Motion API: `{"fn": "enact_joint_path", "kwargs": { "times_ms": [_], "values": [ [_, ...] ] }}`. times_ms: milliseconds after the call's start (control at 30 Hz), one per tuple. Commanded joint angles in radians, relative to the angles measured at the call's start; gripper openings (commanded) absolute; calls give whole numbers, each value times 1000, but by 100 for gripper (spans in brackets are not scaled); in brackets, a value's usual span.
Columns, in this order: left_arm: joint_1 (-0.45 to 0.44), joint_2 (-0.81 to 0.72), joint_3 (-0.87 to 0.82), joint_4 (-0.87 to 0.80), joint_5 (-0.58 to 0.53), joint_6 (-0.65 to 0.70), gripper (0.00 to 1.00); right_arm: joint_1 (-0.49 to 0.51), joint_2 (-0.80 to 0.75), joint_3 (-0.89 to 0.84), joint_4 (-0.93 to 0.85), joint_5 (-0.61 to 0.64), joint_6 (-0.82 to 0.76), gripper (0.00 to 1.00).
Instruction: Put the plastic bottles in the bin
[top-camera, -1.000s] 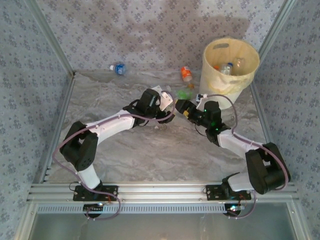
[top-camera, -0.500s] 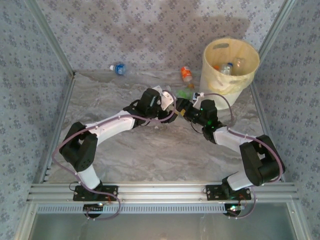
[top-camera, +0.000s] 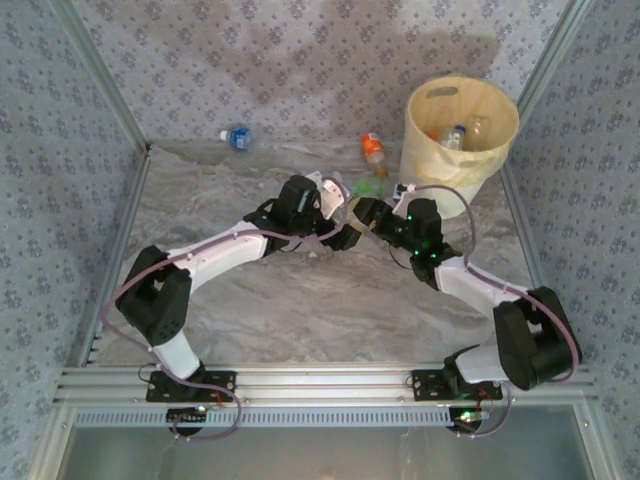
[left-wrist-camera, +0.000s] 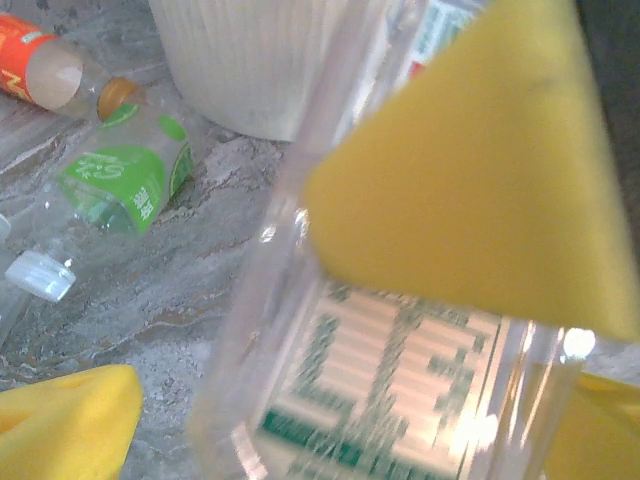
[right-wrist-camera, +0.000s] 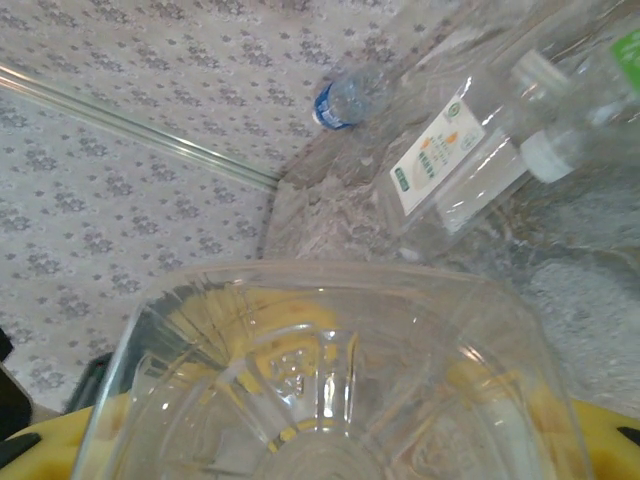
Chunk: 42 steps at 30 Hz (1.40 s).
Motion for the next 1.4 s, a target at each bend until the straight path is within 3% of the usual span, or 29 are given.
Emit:
{"fn": "enact_joint_path", "kwargs": {
  "times_ms": [0, 133, 333, 533, 733, 867, 1000, 1100, 1167, 1233, 1367],
  "values": [
    [21, -111, 15, 44, 64, -71, 98, -27, -84, 71, -172, 39, -152, 54],
    [41, -222, -54, 110, 10, -119, 98, -66, -144, 166, -338, 59, -283, 53],
    [56, -353, -174, 153, -292, -160, 98, -155, -170, 377, -487, 84, -459, 53],
    [134, -331, -188, 69, -474, -253, 98, -287, -97, 656, -590, 135, -587, 53],
    [279, -192, -101, 18, -422, -416, 98, -448, 38, 831, -605, 138, -571, 53],
    [311, -54, 49, -74, -383, -474, 98, -524, 152, 923, -617, 156, -547, 53],
    [311, 109, 210, -143, -323, -375, 98, -550, 284, 1040, -683, 92, -517, 58],
    [313, 202, 280, -148, -253, -179, 98, -542, 345, 1088, -680, -23, -524, 73],
    [314, 263, 343, -192, -206, -36, 98, -526, 356, 1104, -694, -64, -563, 89],
    [320, 340, 421, -246, -209, 77, 98, -517, 343, 1105, -727, -30, -595, 100],
    [344, 477, 577, -381, -139, 226, 98, -519, 266, 1054, -764, 62, -648, 100]
  ]
}}
